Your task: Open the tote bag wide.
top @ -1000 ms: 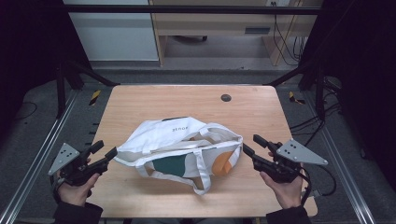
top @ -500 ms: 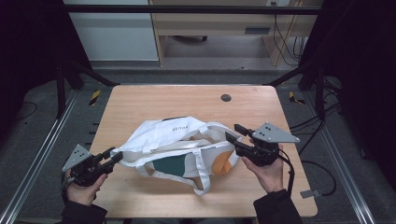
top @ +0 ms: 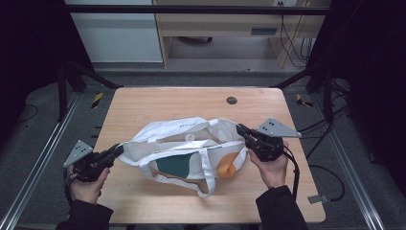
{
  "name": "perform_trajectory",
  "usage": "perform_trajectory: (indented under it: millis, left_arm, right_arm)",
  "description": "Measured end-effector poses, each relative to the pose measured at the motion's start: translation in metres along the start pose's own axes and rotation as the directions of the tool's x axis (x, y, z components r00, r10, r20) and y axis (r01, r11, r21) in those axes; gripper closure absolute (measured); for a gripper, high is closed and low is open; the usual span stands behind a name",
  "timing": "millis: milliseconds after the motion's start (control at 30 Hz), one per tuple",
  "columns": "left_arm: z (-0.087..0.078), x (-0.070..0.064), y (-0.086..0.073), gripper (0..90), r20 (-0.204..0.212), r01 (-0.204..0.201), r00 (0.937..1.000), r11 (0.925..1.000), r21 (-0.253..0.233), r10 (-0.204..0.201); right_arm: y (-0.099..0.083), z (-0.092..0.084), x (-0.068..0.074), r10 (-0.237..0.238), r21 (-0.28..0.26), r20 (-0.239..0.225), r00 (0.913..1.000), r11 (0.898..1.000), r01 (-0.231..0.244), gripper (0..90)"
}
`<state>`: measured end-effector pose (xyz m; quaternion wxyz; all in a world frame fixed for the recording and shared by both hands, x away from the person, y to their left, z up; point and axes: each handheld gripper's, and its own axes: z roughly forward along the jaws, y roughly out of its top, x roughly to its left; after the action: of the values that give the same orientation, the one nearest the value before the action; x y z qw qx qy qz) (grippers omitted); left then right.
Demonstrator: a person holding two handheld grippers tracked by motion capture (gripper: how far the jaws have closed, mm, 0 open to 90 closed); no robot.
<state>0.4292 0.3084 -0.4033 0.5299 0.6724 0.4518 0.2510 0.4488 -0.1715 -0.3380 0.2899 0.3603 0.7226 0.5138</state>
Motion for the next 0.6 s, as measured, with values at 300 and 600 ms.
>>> perform_trajectory:
  millis: [300, 600]
  left_arm:
    - [0.014, 0.0, 0.015, 83.3, -0.009, 0.008, 0.9999, 0.9998, -0.016, -0.008]
    - [0.011, -0.006, 0.023, 83.9, -0.014, -0.003, 0.9999, 0.9996, -0.029, 0.003]
  right_arm:
    - [-0.01, 0.014, -0.012, 0.075, 0.023, 0.048, 0.9961, 0.997, -0.076, 88.0]
    - [-0.006, 0.007, -0.009, 0.045, -0.007, -0.004, 0.999, 0.999, -0.045, 73.4]
